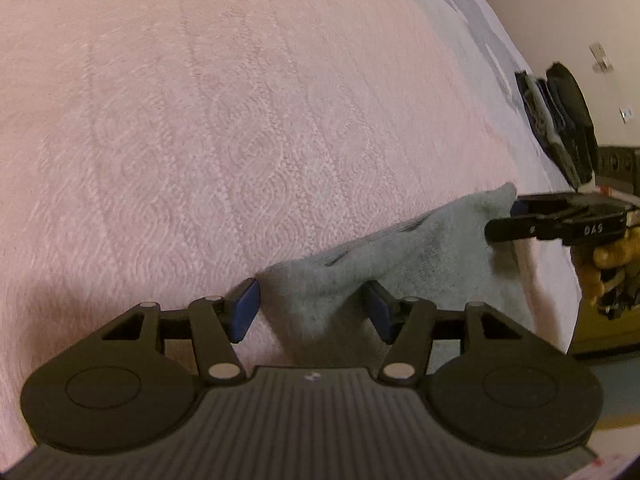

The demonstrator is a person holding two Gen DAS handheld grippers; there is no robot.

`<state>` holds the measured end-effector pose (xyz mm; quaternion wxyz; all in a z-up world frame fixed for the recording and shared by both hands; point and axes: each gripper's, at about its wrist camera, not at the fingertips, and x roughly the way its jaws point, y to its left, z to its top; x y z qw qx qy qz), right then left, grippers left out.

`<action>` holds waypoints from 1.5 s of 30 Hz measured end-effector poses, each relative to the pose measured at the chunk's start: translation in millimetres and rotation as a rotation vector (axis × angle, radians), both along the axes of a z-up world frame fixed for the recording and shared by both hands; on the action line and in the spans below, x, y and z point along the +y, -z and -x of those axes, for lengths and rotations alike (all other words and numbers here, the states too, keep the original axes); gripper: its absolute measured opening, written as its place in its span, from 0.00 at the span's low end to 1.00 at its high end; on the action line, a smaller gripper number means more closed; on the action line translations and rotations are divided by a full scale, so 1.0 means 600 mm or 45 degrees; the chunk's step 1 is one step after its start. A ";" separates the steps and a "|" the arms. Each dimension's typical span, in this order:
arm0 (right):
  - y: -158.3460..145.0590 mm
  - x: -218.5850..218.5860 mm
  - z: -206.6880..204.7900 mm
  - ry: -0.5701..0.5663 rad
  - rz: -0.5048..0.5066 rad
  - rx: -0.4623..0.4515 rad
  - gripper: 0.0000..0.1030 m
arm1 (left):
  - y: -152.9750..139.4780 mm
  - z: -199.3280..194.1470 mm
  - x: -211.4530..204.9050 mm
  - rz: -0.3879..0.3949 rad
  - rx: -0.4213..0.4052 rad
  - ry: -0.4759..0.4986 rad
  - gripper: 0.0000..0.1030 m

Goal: Fold clothes
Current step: 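Grasp the strip end with the left gripper while the right gripper grasps beside it, then lift and fold the strip end over toward its other end with both grippers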

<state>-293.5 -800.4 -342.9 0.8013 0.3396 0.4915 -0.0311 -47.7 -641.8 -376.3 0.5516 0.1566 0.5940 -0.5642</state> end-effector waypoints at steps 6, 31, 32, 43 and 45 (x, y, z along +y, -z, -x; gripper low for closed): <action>0.005 -0.009 -0.005 0.011 -0.071 -0.025 0.57 | 0.002 0.008 -0.006 0.005 -0.009 0.033 0.45; -0.198 0.142 0.180 -0.370 0.306 -0.476 0.15 | -0.284 0.183 0.204 0.507 -0.479 0.167 0.16; -0.201 0.160 0.202 -0.395 0.328 -0.477 0.15 | -0.295 0.209 0.227 0.520 -0.512 0.199 0.16; -0.108 0.340 0.366 -0.564 0.558 -0.293 0.14 | -0.217 0.397 0.377 0.487 -0.648 0.479 0.16; -0.086 0.366 0.379 -0.578 0.595 -0.254 0.09 | -0.191 0.407 0.398 0.492 -0.673 0.511 0.16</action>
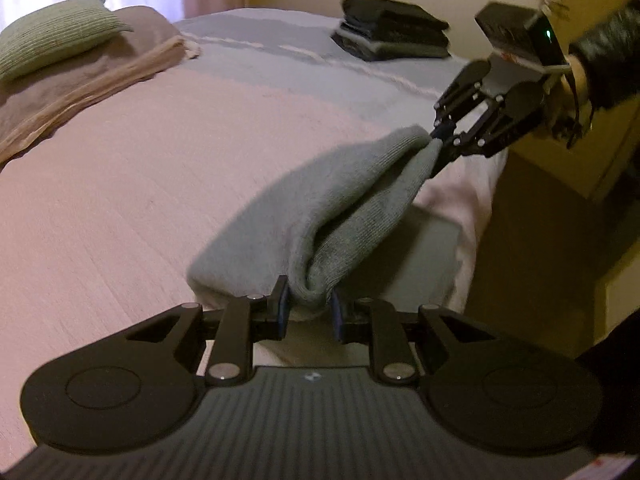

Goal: Fold clothes
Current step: 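Lift and fold the strip end over toward its other end with both grippers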

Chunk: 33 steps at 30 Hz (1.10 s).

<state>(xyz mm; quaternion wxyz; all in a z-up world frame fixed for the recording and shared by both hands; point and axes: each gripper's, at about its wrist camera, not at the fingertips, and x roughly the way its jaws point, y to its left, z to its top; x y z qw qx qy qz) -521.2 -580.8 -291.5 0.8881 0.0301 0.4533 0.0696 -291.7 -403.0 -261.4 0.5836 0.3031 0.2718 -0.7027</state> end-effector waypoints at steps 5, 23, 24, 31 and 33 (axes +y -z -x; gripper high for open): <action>0.030 0.043 0.031 0.086 0.075 0.039 0.00 | 0.032 0.028 0.034 0.050 -0.117 0.078 0.16; 0.042 0.218 -0.054 -0.206 0.857 -0.090 0.73 | -0.002 -0.002 0.015 0.150 -0.122 0.137 0.15; 0.053 0.221 -0.062 -0.237 0.894 -0.075 0.68 | 0.000 -0.002 0.015 0.149 -0.132 0.156 0.15; 0.019 0.228 -0.038 -0.258 0.913 -0.069 0.11 | -0.022 0.021 0.039 0.178 -0.190 0.223 0.14; 0.020 0.250 -0.020 -0.277 0.914 -0.062 0.11 | -0.029 0.037 0.058 0.169 -0.212 0.236 0.14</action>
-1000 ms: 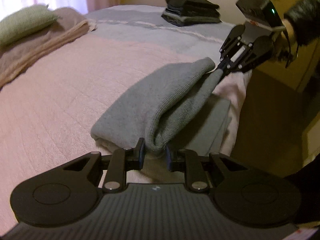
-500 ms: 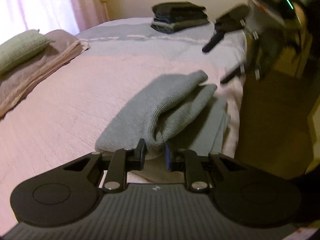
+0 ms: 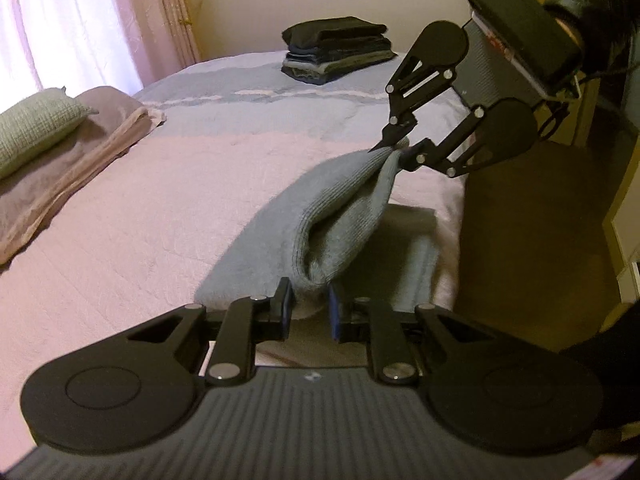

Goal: Fold clothes
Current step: 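Lift and fold the strip end over toward its other end with both grippers, then lower the fold onto the bundle and open both grippers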

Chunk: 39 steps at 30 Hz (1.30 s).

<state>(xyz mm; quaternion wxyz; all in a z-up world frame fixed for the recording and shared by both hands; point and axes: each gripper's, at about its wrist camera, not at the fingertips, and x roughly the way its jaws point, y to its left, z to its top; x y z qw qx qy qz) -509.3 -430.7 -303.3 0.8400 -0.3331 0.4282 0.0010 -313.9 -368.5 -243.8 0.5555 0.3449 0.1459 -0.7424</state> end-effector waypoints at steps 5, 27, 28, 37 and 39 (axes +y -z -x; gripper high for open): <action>0.097 0.031 0.007 -0.027 0.003 0.115 0.11 | 0.077 0.039 0.015 -0.116 -0.085 0.046 0.13; 0.085 0.011 0.012 0.070 -0.045 0.222 0.24 | 0.066 -0.020 -0.097 -0.354 0.322 -0.223 0.12; 0.076 0.006 0.014 0.097 -0.071 0.249 0.25 | 0.083 -0.012 -0.105 -0.412 0.300 -0.222 0.12; -0.036 -0.047 -0.013 0.365 -0.654 0.068 0.26 | 0.107 0.004 -0.120 -0.461 0.194 -0.230 0.12; -0.014 -0.066 -0.053 0.399 -0.780 0.055 0.26 | 0.112 0.007 -0.120 -0.450 0.187 -0.242 0.12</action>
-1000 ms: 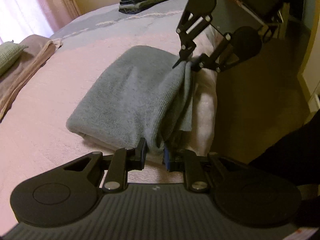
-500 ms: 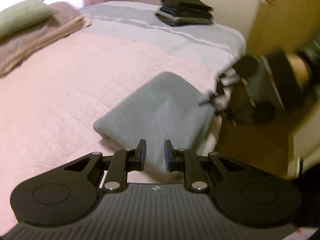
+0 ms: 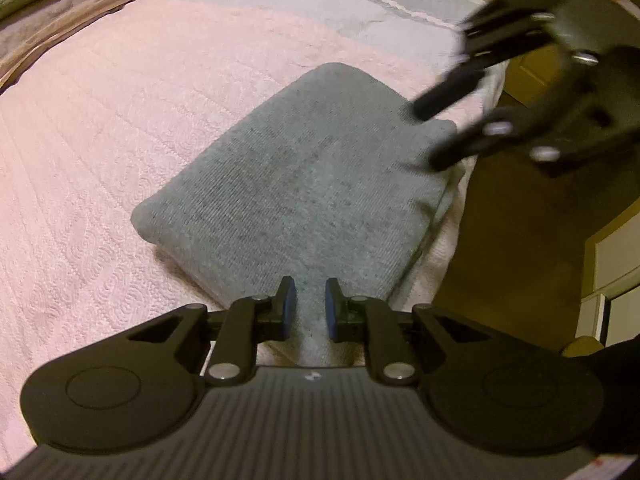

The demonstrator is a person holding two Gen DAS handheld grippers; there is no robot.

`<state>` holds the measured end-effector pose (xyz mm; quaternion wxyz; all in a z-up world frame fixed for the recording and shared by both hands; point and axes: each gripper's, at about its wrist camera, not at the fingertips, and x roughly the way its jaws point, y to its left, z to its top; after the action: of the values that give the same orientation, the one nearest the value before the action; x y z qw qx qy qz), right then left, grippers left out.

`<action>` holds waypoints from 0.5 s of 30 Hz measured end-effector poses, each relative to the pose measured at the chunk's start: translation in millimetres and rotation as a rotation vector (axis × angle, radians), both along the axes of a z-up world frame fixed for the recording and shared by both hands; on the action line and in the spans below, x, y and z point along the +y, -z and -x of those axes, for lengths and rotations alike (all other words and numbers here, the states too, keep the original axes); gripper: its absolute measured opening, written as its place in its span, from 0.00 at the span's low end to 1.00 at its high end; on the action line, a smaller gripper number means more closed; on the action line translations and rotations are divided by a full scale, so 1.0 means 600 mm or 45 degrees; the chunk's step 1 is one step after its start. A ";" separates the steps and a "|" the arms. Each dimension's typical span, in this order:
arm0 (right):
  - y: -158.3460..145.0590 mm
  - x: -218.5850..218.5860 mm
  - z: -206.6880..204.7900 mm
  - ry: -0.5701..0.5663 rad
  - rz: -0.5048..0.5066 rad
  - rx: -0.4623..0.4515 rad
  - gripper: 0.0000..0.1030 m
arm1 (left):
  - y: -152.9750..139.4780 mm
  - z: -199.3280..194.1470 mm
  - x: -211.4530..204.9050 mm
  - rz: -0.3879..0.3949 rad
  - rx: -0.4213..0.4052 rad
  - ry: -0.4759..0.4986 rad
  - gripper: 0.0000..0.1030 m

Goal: Fold clothes
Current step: 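Lower the fold onto the bundle and open both grippers, then grasp the folded bundle edge with the right gripper while the left gripper holds its other side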

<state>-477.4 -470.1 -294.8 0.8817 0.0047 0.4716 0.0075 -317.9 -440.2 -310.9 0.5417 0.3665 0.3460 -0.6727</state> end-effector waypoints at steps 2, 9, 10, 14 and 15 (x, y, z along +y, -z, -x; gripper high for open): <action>0.039 -0.011 -0.030 -0.010 -0.053 0.038 0.26 | 0.005 -0.001 0.006 0.017 -0.021 0.000 0.12; 0.056 -0.055 -0.057 0.007 -0.196 0.196 0.26 | 0.006 0.003 0.007 -0.008 0.002 -0.092 0.11; 0.039 -0.059 -0.058 -0.006 -0.198 0.201 0.26 | -0.004 -0.001 0.004 -0.022 0.013 -0.109 0.11; -0.037 -0.097 -0.075 -0.090 -0.147 0.105 0.39 | -0.039 -0.024 0.006 -0.047 0.088 -0.208 0.13; -0.050 -0.110 -0.087 -0.121 -0.132 0.098 0.49 | -0.050 -0.032 0.008 -0.036 0.111 -0.248 0.13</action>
<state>-424.9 -536.2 -265.0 0.8603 0.0281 0.5037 0.0736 -298.5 -435.5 -280.7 0.5837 0.3092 0.4125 -0.6273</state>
